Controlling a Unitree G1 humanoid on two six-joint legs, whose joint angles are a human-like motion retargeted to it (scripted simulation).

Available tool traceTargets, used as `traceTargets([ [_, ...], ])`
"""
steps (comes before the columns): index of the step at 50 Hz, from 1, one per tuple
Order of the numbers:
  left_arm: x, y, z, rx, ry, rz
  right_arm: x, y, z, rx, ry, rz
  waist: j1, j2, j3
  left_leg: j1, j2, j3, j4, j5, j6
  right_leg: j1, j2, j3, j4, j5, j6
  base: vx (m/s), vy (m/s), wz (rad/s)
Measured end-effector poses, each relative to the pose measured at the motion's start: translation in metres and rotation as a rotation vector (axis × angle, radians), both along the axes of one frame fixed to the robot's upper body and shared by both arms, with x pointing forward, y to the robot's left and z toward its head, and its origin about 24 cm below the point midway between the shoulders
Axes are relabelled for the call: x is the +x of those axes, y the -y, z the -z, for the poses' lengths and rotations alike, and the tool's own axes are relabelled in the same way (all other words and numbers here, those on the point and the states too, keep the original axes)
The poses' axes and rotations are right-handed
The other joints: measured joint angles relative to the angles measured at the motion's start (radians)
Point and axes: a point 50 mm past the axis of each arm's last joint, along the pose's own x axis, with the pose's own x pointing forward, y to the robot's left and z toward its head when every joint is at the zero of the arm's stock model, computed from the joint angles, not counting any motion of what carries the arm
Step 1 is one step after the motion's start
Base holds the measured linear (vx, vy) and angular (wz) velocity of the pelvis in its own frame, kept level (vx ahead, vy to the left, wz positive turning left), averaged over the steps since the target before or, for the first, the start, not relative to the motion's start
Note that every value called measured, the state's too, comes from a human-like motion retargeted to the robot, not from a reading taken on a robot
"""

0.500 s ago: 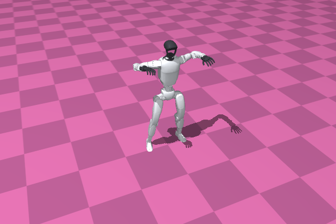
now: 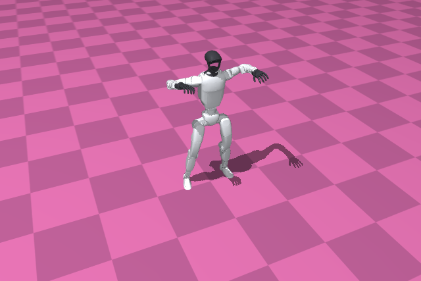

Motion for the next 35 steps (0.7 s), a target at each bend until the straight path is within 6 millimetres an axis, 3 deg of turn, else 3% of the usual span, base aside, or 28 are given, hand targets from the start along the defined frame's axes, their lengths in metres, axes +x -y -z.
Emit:
traceTargets([
  [35, 0.0027, 0.0009, -0.003, 0.012, 0.02, 0.002, 0.0004, 0.0003, -0.0049, -0.026, 0.026, 0.011, 0.003, 0.0, 0.018, 0.0, 0.005, 0.005, 0.002, 0.002, -0.002, -0.004, 0.005, 0.005, 0.001, 0.0, -0.003, 0.0, 0.0, 0.0],
])
